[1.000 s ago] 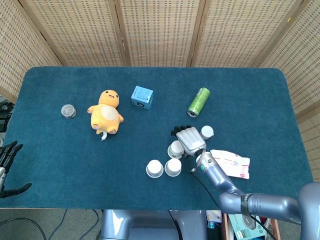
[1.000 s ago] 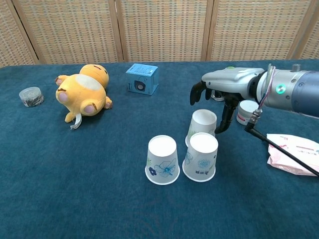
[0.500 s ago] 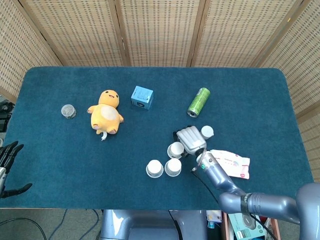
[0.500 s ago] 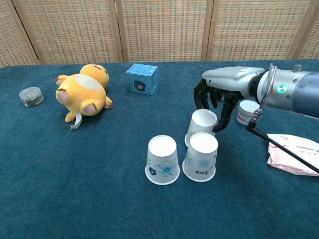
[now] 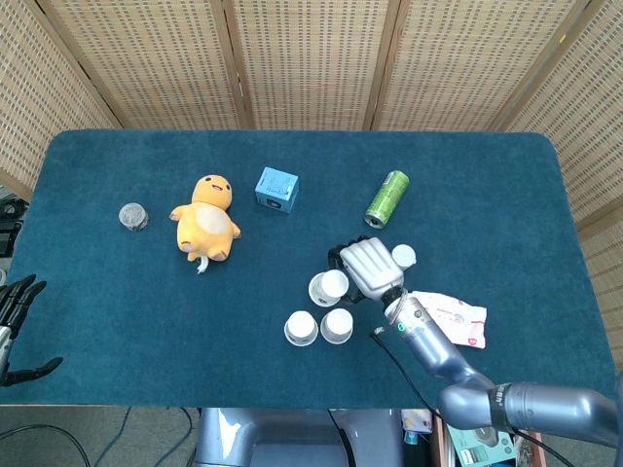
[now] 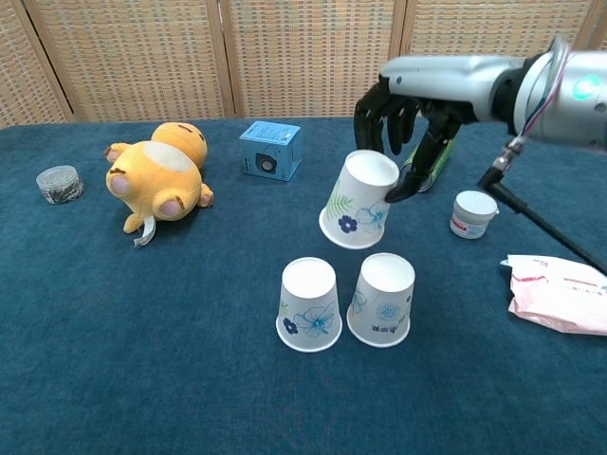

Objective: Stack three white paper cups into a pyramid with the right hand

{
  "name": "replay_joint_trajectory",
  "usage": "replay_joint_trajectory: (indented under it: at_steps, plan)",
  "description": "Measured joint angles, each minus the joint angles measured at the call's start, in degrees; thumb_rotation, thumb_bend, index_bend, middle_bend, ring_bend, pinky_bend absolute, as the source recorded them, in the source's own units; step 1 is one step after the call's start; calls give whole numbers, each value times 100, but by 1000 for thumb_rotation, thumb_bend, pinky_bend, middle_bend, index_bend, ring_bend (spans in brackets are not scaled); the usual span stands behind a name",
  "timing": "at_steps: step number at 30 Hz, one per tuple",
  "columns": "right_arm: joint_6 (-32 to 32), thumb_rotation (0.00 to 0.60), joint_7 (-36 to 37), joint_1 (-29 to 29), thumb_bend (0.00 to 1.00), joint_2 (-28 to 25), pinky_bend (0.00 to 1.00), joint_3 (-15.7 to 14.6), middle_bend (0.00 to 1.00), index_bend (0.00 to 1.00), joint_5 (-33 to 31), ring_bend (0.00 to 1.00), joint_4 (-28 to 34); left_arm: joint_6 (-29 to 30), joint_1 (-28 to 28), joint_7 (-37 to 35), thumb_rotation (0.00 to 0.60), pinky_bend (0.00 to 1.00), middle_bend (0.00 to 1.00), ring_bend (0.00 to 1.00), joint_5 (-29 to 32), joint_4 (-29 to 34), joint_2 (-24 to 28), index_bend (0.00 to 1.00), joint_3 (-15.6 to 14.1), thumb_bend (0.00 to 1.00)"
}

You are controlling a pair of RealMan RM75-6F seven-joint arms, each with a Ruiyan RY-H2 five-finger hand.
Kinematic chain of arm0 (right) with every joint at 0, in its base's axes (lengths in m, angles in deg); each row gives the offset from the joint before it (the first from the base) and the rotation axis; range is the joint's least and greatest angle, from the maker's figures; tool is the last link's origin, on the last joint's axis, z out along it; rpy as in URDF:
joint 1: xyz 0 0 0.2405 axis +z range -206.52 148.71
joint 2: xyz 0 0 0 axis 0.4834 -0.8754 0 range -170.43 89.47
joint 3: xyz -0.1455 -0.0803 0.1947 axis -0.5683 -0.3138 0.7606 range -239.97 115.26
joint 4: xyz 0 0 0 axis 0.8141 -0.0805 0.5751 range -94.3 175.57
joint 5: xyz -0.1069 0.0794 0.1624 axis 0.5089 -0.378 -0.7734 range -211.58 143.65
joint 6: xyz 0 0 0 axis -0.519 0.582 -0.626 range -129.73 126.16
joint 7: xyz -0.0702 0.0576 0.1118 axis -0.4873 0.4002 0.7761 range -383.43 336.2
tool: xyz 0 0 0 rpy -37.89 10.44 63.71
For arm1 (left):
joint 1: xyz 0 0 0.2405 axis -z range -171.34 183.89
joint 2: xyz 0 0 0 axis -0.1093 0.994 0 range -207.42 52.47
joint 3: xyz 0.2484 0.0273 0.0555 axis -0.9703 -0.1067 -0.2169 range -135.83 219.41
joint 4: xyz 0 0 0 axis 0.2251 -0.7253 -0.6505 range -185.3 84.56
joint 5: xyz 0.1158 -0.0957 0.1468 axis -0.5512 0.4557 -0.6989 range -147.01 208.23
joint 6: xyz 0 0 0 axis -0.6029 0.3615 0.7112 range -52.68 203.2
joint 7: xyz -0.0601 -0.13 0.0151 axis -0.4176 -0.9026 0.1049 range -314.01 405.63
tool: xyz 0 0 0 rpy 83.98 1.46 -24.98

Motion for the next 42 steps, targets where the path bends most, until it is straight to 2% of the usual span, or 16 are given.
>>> replay_joint_trajectory:
  at_steps: [5,9,20,32,42]
  plan:
    - [136,600,23,-87,287,-539,413,64,573,520,183,480,963,62,-30,-12,600,0,0,0,-54,0,4,0,-23,44]
    - [200,600,-218,-88,287,-673,418,-58,573,520,204,480,1319,75,-34,-22,600,0,0,0,-102,-5,11,0,-44,45]
    - [361,600,-721,30,287,-309,421,-432,572,520,-24,480,1222,43,-21,20,600,0,0,0,-108,-10,-5,0,-60,44]
    - [454,600,-757,96,287,-99,423,-472,569,520,-99,480,1120,41,-23,68,600,0,0,0,-110,0,-17,0,-68,44]
    - [434,600,-741,107,287,-140,422,-527,561,520,-133,480,1054,-3,-1,84,600,0,0,0,-84,6,-20,0,-64,44]
